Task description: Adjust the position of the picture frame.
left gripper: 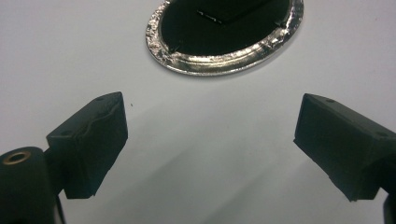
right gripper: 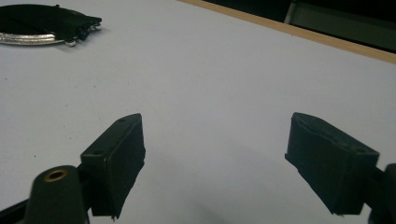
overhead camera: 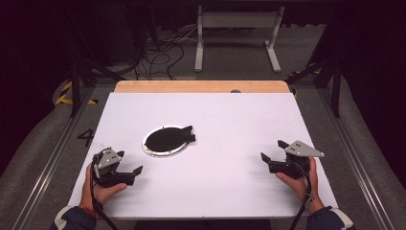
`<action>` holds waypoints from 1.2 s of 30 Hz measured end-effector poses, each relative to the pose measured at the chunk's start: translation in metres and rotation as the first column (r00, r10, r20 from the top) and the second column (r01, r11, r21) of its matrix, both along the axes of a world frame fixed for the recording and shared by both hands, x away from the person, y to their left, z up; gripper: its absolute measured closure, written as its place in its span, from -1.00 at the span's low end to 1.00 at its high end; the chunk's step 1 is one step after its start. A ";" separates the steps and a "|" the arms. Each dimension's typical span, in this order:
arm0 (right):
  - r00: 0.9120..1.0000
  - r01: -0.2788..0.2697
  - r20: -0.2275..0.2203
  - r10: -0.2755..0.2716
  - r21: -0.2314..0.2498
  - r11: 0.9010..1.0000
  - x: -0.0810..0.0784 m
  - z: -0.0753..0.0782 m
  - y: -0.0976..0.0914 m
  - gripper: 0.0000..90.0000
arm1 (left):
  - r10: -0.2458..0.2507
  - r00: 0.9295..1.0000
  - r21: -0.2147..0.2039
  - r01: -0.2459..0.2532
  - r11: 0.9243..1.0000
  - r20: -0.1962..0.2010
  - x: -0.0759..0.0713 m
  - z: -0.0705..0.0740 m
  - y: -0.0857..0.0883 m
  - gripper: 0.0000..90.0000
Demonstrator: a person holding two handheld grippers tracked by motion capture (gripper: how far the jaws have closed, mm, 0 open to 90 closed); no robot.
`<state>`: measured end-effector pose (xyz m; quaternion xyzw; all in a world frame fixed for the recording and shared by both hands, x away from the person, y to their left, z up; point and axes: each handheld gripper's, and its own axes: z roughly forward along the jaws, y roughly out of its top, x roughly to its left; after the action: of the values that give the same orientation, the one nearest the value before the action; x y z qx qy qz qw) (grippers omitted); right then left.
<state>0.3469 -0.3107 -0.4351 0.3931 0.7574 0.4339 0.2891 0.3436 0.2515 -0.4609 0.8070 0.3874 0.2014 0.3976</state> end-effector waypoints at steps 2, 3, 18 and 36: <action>1.000 0.003 0.005 -0.003 -0.002 1.000 0.000 0.000 0.001 -0.50 | -0.002 1.000 -0.001 0.002 1.000 -0.010 -0.001 0.000 0.001 -0.76; 1.000 0.004 0.012 -0.004 -0.002 1.000 0.000 0.000 0.001 -0.44 | -0.005 1.000 0.001 0.005 1.000 -0.004 -0.001 0.000 0.001 -0.75; 0.999 -0.035 0.010 0.035 0.036 0.999 0.012 0.012 0.011 0.55 | -0.054 0.999 -0.016 0.054 0.998 0.008 0.020 0.013 0.011 0.04; 0.982 -0.183 -0.042 0.184 0.039 0.982 0.063 0.014 0.125 1.00 | -0.083 0.991 0.053 0.089 0.995 -0.106 0.088 0.007 -0.008 1.00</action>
<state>0.4096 -0.1857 -0.4212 0.3364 0.7890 0.4629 0.2235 0.4317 0.2439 -0.4538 0.8432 0.3666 0.1533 0.3621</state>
